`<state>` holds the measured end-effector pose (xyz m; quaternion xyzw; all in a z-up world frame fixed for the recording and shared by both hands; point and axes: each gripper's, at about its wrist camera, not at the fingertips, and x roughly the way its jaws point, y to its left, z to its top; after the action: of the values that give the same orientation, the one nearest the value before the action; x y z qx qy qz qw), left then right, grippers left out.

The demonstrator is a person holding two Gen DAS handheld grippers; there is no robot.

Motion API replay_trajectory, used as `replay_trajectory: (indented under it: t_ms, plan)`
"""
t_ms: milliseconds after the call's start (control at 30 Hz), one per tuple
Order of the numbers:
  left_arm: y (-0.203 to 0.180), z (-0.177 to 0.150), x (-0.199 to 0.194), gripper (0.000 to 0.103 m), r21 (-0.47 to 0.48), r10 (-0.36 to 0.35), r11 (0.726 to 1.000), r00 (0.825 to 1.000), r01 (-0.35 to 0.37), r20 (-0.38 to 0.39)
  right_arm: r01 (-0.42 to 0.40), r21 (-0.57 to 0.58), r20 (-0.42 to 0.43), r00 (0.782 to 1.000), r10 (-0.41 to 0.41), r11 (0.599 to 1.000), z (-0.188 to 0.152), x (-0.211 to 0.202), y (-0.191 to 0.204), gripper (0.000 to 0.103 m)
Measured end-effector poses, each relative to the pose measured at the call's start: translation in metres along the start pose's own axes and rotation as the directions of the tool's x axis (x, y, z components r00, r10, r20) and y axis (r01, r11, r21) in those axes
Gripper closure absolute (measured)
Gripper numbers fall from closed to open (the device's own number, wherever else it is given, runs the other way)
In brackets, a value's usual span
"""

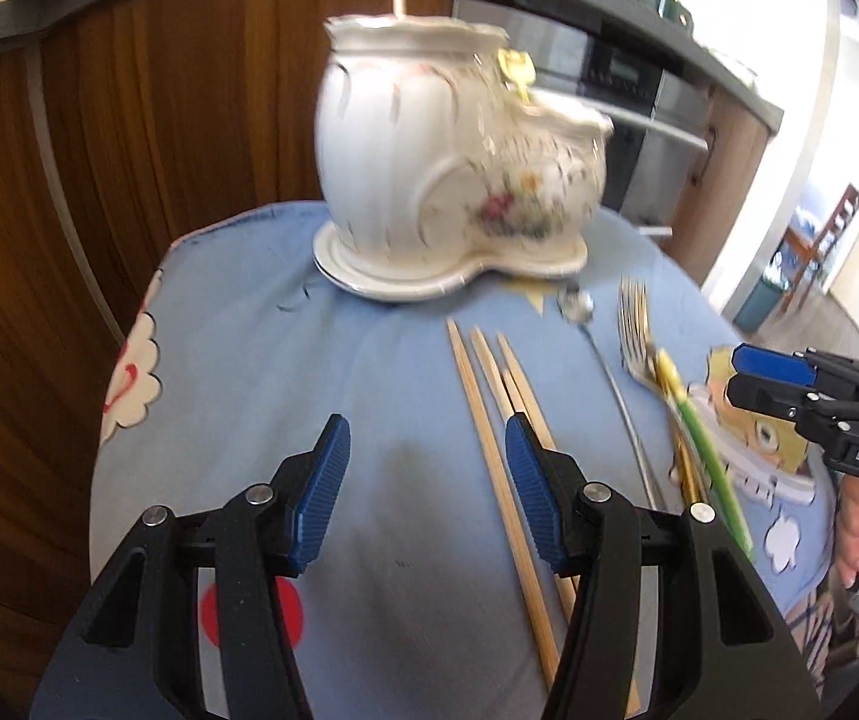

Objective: Organize utensils
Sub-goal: 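Open both tools and move them back over the utensils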

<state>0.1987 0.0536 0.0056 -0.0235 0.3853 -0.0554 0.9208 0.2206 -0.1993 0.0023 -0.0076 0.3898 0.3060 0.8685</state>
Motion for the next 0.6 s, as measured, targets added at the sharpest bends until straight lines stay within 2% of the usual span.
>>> replay_trajectory:
  t_ms: [267, 467, 600]
  plan:
    - [-0.011, -0.005, 0.011, 0.051, 0.055, 0.011, 0.998, 0.999, -0.009, -0.041, -0.054, 0.014, -0.062, 0.997, 0.055, 0.998, -0.007, 0.009, 0.006, 0.066]
    - [-0.013, -0.008, 0.017, 0.058, 0.070, 0.020, 0.997, 0.997, -0.015, -0.069, -0.042, -0.025, -0.110, 0.993, 0.039, 0.999, -0.007, 0.022, 0.013, 0.078]
    - [-0.014, -0.009, 0.018, 0.059, 0.082, 0.020, 0.997, 0.997, -0.014, -0.078, -0.038, -0.044, -0.117, 0.993, 0.032, 0.998, -0.007, 0.023, 0.015, 0.078]
